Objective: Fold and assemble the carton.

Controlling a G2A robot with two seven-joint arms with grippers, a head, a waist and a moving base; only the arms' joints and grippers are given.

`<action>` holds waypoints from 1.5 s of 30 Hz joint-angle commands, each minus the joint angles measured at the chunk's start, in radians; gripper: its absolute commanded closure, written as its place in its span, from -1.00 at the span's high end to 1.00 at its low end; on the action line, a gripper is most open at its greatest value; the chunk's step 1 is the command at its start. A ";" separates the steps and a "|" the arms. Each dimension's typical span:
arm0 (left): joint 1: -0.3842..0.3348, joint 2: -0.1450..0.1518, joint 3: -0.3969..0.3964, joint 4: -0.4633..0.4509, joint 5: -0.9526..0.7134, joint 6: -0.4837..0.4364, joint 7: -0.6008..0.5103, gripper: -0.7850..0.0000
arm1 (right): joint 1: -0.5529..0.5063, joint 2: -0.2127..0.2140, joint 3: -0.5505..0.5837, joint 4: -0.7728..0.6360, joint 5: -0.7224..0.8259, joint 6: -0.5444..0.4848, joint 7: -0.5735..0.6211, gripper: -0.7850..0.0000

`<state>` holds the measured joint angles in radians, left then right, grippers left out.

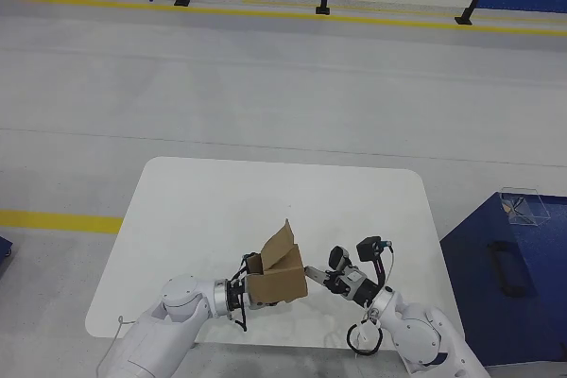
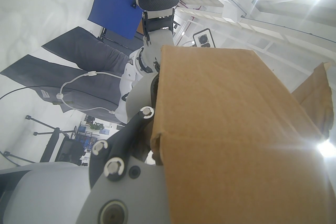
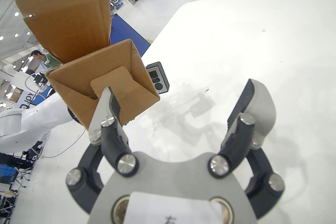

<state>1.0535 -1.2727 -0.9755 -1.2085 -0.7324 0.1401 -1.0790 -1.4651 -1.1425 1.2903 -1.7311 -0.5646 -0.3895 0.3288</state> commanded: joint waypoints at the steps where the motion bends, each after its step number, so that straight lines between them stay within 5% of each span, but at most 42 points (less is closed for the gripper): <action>1: 0.000 0.000 0.001 0.000 0.001 0.000 0.001 -1.00 | -0.001 0.000 0.001 -0.006 -0.002 0.004 -0.004 1.00; 45: 0.007 0.007 -0.003 -0.009 0.052 -0.021 0.001 -1.00 | 0.011 -0.004 -0.028 -0.042 -0.079 0.108 0.023 1.00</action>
<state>1.0597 -1.2664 -0.9776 -1.2167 -0.6809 0.1187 -1.0771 -1.4564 -1.1466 1.2640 -1.7747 -0.6405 -0.2828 0.3488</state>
